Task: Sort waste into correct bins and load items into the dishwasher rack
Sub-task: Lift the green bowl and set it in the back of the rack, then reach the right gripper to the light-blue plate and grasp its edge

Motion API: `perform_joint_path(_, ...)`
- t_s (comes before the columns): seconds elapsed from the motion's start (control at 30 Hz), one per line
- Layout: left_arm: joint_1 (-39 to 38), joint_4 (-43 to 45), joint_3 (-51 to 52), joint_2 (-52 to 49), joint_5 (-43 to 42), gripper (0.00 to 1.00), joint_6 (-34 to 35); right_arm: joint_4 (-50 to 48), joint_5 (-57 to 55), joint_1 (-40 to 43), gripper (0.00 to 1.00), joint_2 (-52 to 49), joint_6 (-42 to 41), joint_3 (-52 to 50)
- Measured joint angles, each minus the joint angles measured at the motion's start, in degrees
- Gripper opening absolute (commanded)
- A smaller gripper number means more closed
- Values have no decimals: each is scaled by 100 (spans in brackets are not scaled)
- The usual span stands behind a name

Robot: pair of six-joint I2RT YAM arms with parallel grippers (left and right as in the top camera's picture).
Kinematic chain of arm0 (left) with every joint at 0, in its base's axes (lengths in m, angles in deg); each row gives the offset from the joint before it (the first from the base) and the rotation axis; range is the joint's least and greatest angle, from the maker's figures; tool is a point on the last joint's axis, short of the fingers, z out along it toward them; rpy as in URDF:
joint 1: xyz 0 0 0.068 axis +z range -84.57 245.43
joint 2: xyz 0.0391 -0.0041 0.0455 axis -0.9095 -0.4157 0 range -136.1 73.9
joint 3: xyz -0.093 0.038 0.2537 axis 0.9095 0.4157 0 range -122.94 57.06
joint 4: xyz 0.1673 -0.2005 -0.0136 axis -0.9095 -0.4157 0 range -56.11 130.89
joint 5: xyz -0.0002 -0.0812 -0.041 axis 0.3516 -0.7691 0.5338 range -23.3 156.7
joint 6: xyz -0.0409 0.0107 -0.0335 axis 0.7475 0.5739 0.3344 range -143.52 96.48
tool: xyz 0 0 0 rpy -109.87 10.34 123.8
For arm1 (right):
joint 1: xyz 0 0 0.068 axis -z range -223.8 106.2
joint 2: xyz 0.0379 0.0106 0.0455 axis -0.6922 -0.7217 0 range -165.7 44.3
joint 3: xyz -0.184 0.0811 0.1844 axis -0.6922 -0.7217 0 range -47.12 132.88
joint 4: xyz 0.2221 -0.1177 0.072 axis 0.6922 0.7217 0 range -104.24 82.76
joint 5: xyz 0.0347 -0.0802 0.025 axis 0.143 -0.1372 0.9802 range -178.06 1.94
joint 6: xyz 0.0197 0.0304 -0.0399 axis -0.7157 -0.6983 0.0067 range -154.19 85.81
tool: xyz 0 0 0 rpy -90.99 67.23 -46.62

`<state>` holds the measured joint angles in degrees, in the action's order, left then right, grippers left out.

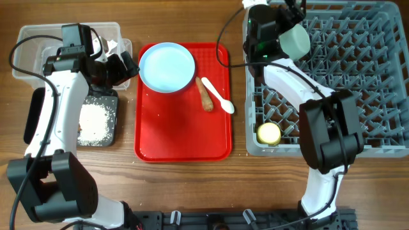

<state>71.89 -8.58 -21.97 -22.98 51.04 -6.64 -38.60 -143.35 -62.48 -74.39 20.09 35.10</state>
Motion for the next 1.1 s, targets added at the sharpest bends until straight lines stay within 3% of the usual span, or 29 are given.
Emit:
perform_joint_path(0.13, 0, 0, 0, 0, 0, 100, 0, 332, 319, -96, 100, 109, -354, -4)
perform_joint_path(0.23, 0, 2, 0, 0, 2, 100, -2, 1373, 1058, -236, 100, 470, -1169, -26)
perform_joint_path(0.33, 0, -4, 0, 0, 0, 100, 0, 2658, 2927, -686, 100, 1298, -2942, -15)
perform_joint_path(0.37, 0, 15, 0, 0, -4, 100, 0, 3136, 3652, -861, 100, 1652, -3893, -22)
perform_joint_path(0.5, 0, 15, 0, 0, 0, 100, 0, 3526, 5471, -1064, 100, 2258, -6913, 0)
perform_joint_path(0.6, 0, 15, 0, 0, 0, 100, 0, 4496, 6052, -1091, 100, 2192, -7556, 94)
perform_joint_path(0.73, 0, 13, 0, 0, -2, 100, 0, 5796, 6192, -1104, 99, 1808, -7698, 1320)
perform_joint_path(0.9, 0, 15, 0, -2, 0, 100, 0, 5851, 6577, -1104, 67, 468, -7794, 2175)
perform_joint_path(1.03, 0, 13, 0, -2, 0, 100, 0, 5392, 6688, -1104, 64, -846, -8301, 2098)
perform_joint_path(1.1, 0, 13, 0, -4, 0, 100, 0, 4986, 6684, -1117, 48, -1147, -8614, 2083)
